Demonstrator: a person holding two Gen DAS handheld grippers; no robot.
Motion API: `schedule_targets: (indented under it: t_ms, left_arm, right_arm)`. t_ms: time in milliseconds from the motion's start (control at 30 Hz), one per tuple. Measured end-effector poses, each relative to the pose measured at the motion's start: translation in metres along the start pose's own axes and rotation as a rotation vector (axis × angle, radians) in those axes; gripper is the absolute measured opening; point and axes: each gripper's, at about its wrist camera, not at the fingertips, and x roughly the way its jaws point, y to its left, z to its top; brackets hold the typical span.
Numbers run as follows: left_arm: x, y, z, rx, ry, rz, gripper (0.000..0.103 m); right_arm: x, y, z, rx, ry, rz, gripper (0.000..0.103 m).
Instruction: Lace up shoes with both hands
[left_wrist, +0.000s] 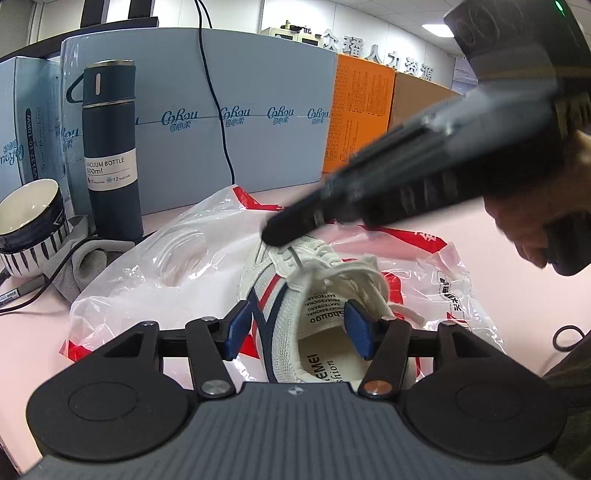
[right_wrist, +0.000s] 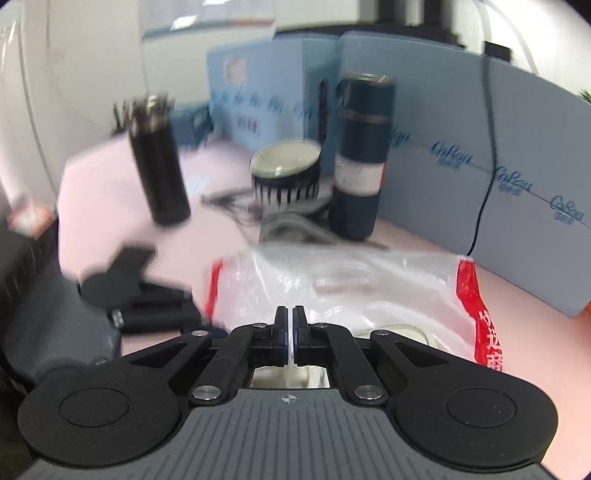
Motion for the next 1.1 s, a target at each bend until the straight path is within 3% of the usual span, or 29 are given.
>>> schedule_targets:
  t_ms: [100,167,233,367,467,533,633,733,833,900,1000,1100]
  left_arm:
    - [-0.002,0.002,0.0,-0.013,-0.002,-0.023,0.066]
    - [-0.007,0.006,0.0,-0.035,-0.014,-0.038,0.067]
    - [-0.013,0.012,0.001,-0.094,-0.04,-0.053,0.067]
    - [-0.017,0.032,0.007,-0.305,-0.112,-0.095,0.065]
    - [-0.009,0.038,0.012,-0.39,-0.14,-0.107,0.052]
    - [-0.003,0.037,0.013,-0.408,-0.139,-0.098,0.04]
    - [0.001,0.035,0.012,-0.418,-0.115,-0.098,0.033]
    - [0.003,0.037,0.01,-0.431,-0.106,-0.103,0.027]
    - [0.006,0.039,0.008,-0.451,-0.097,-0.109,0.02]
    - [0.008,0.04,0.007,-0.461,-0.091,-0.115,0.015]
    - [0.009,0.039,0.006,-0.453,-0.09,-0.118,0.011]
    - [0.009,0.037,0.007,-0.439,-0.09,-0.113,0.01]
  right_arm:
    - [-0.016,-0.014,0.007,0.106,-0.085,0.027,0.013]
    - [-0.031,-0.024,0.004,0.16,-0.145,0.016,0.041]
    - [-0.043,-0.03,-0.003,0.197,-0.164,-0.015,0.042]
    - [-0.054,-0.04,-0.027,0.288,-0.174,-0.072,0.05]
    - [-0.055,-0.045,-0.043,0.36,-0.161,-0.103,0.056]
    - [-0.056,-0.047,-0.052,0.389,-0.153,-0.126,0.058]
    - [-0.059,-0.043,-0.063,0.394,-0.157,-0.146,0.059]
    - [-0.058,-0.03,-0.067,0.296,-0.131,-0.09,0.059]
    - [-0.046,-0.011,-0.065,0.172,-0.028,0.007,0.054]
    - [-0.039,-0.01,-0.065,0.205,0.014,0.037,0.043]
    - [-0.028,-0.01,-0.066,0.255,0.078,0.081,0.041]
    - [-0.026,-0.022,-0.069,0.35,0.101,0.052,0.042]
